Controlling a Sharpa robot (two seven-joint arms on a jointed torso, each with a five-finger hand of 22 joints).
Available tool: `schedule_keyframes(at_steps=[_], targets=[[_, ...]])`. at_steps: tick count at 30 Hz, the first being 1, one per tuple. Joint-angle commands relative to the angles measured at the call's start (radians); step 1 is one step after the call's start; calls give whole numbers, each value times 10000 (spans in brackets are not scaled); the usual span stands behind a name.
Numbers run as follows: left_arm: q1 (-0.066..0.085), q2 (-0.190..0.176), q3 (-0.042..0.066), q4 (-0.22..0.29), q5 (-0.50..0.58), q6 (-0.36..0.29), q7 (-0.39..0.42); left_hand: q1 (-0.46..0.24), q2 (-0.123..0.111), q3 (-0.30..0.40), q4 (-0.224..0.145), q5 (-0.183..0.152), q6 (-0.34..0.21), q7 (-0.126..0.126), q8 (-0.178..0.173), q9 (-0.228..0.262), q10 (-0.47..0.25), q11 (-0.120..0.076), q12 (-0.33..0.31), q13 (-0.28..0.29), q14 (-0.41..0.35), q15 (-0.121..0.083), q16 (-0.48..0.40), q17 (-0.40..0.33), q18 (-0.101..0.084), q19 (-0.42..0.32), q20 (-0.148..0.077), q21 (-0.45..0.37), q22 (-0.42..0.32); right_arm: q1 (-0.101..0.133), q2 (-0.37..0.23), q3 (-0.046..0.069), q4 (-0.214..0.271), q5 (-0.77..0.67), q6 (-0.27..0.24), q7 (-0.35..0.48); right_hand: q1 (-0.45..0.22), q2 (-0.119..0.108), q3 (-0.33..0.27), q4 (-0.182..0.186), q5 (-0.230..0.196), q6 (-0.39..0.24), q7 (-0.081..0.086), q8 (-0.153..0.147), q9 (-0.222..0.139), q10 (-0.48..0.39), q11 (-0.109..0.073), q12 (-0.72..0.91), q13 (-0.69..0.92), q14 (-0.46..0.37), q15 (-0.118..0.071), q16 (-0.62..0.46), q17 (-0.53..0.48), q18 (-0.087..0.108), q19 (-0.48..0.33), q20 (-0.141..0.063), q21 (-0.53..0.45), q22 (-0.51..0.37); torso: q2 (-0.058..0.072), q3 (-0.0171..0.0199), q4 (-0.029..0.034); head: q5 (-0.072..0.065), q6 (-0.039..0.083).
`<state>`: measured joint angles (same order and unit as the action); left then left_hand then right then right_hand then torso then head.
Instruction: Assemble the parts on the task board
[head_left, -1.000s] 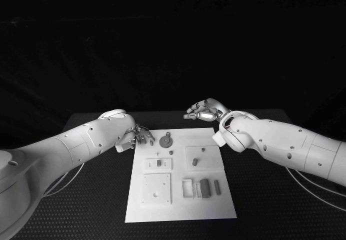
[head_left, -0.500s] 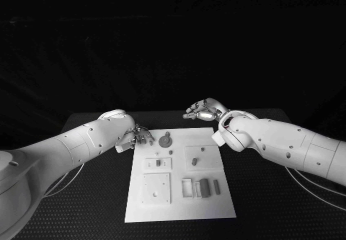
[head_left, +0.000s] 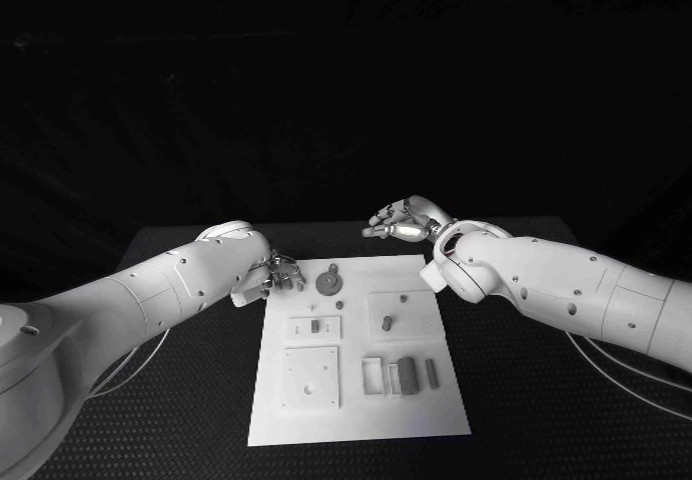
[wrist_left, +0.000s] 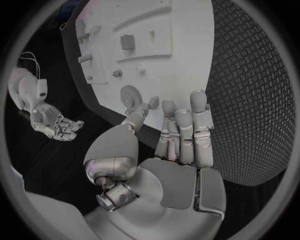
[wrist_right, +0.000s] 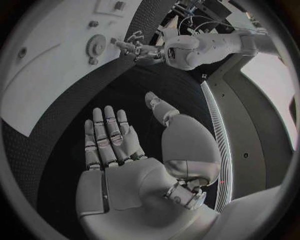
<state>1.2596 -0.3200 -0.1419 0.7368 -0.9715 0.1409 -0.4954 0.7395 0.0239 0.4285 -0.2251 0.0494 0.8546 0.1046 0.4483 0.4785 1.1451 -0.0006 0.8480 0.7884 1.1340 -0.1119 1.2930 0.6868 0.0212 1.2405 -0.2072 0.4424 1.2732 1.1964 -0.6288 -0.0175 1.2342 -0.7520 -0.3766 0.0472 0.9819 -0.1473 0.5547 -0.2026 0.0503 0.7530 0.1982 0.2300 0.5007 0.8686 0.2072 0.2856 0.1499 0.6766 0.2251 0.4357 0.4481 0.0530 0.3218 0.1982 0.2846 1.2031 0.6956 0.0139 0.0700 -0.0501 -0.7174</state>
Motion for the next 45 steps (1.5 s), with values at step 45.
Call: schedule_keyframes(at_steps=[45], targets=[[-7,104,3,-14,80,-111,246,215,-258,279,-11,-9,80,0,153,8,32,-88,210,-98,47,-61,179,-110,304,152,-50,24,164,2,108,5,-97,36,171,39,19,103,-88,-10,-14,-86,281,42,-33,-83,-21,50,-50,-110,3,-59,21,-89,-62,-7,-78,55,0,21,2,17,-17]])
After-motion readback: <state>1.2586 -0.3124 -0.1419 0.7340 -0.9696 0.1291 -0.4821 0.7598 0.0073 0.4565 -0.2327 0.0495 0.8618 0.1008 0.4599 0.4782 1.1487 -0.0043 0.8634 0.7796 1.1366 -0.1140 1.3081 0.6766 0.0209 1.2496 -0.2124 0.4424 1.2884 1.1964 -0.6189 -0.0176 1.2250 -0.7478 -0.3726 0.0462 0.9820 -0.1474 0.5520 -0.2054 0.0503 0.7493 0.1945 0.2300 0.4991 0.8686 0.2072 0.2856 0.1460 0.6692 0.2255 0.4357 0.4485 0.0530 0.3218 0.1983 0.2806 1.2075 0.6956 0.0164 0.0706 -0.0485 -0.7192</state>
